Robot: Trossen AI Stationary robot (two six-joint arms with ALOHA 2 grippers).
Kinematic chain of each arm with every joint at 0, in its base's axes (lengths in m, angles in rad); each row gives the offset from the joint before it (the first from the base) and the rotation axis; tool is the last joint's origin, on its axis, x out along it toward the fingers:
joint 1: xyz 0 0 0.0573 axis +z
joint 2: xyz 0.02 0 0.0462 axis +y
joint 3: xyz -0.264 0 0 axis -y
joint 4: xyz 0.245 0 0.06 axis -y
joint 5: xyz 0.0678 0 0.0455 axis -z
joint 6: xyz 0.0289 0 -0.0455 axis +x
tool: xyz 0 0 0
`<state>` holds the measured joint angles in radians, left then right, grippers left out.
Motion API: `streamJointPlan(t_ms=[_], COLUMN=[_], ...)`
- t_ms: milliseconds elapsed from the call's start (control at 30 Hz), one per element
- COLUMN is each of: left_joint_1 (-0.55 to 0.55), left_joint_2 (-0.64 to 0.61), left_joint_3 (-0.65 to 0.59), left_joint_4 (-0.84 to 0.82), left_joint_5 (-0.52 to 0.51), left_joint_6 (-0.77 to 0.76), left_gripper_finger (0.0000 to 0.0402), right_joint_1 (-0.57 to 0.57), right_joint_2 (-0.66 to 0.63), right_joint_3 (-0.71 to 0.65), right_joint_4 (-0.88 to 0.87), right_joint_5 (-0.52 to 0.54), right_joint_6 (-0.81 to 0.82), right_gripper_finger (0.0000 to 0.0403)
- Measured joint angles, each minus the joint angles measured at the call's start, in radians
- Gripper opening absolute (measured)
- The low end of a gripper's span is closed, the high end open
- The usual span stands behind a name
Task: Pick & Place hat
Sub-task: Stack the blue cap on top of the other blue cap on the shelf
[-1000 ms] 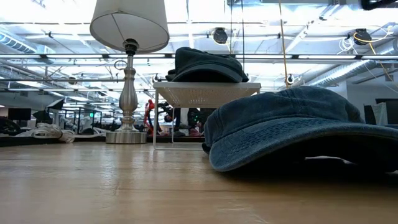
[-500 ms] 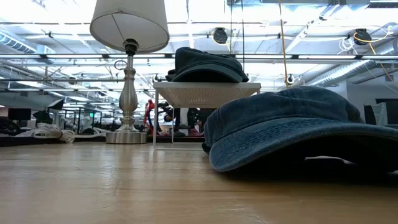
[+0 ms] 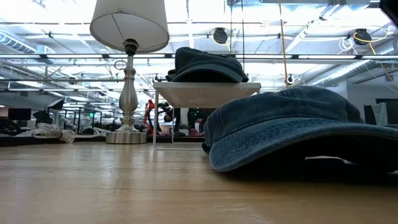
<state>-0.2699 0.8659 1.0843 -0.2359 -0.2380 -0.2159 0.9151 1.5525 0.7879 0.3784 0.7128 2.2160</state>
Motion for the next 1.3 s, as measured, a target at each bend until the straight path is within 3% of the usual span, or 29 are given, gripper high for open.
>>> streamJointPlan(t_ms=[100, 267, 467, 633, 833, 967, 1200, 1300], left_joint_1=[0.000, 0.000, -0.001, -0.001, 0.000, 0.000, 0.000, 0.000], left_joint_2=[0.000, 0.000, 0.000, 0.000, 0.000, 0.000, 0.000, 0.000], left_joint_3=[0.000, 0.000, 0.000, 0.000, 0.000, 0.000, 0.000, 0.000], left_joint_4=[-0.005, -0.017, -0.024, -0.024, -0.032, -0.058, -0.064, -0.066], left_joint_5=[0.008, 0.041, 0.079, 0.099, 0.099, 0.099, 0.099, 0.099], left_joint_6=[-0.001, -0.006, -0.033, -0.041, -0.041, -0.058, -0.102, -0.106], left_gripper_finger=[0.0184, 0.0184, 0.0184, 0.0184, 0.0184, 0.0184, 0.0184, 0.0184], right_joint_1=[-0.005, -0.044, -0.077, -0.087, -0.158, -0.237, -0.385, -0.413], right_joint_2=[0.009, 0.006, 0.005, -0.074, -0.201, -0.271, -0.307, -0.307], right_joint_3=[0.000, 0.000, 0.000, 0.000, 0.000, 0.000, -0.001, -0.001], right_joint_4=[-0.108, -0.267, -0.384, -0.371, -0.495, -0.638, -0.806, -0.821], right_joint_5=[0.027, 0.158, 0.166, 0.241, 0.260, 0.173, -0.199, -0.271], right_joint_6=[0.014, 0.013, -0.016, -0.231, -0.467, -0.583, -0.632, -0.676], right_gripper_finger=[0.0221, 0.0221, 0.0221, 0.0221, 0.0221, 0.0221, 0.0221, 0.0221])
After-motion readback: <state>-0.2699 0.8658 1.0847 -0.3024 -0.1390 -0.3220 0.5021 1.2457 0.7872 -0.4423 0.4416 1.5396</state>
